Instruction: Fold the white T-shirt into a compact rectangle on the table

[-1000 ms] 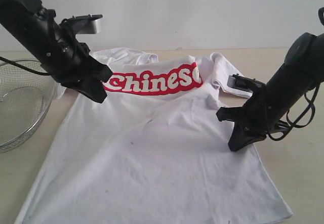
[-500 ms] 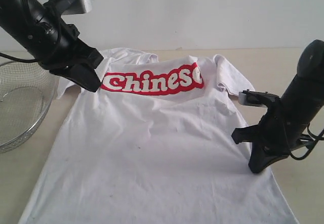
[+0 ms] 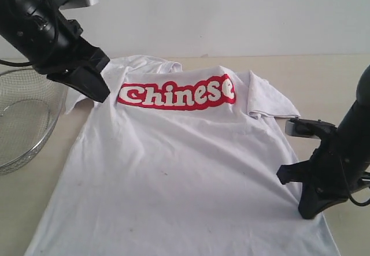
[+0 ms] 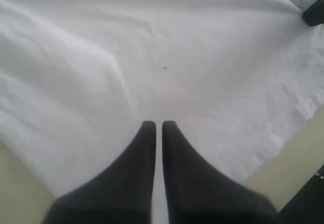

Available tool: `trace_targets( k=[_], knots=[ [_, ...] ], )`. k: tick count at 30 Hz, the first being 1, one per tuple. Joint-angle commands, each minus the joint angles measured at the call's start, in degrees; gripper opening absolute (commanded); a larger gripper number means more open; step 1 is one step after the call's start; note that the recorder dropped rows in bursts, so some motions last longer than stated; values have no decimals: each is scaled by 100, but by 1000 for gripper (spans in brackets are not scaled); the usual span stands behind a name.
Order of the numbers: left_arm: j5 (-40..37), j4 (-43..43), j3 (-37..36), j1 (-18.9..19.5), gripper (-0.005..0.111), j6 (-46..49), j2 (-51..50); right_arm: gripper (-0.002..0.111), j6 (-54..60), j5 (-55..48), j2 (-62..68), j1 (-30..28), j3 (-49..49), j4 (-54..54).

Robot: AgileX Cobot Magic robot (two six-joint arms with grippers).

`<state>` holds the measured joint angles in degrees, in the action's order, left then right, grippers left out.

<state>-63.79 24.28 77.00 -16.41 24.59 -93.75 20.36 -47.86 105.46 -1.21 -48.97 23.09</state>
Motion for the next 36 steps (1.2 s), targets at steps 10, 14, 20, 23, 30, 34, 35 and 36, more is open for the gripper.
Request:
trace_targets(
  k=[10, 14, 20, 23, 30, 34, 35, 36],
  knots=[
    [484, 29, 32, -15, 5, -61, 156, 0, 111, 103, -1254, -47, -600, 328],
    [1045, 82, 32, -15, 5, -40, -543, 0, 538, -272, -579, -36, -1733, 884],
    [1424, 82, 229, -15, 5, 201, -1528, 0, 417, 400, 57, -49, -2620, 680],
    [1438, 82, 533, -15, 5, 201, -1807, 8, 402, 261, 528, -49, -3136, 464],
    [1230, 82, 777, -15, 5, 201, -2072, 61, 181, 322, 1365, -5, -3836, 519],
    [1217, 82, 777, -15, 5, 201, -2072, 61, 86, 759, 1581, 103, -3840, 507],
    [1217, 82, 777, -15, 5, 201, -2072, 61, 74, 830, 1593, 142, -3849, 507],
    [1208, 82, 777, -15, 5, 201, -2072, 60, 38, 948, 1634, 186, -3849, 507]
  ],
)
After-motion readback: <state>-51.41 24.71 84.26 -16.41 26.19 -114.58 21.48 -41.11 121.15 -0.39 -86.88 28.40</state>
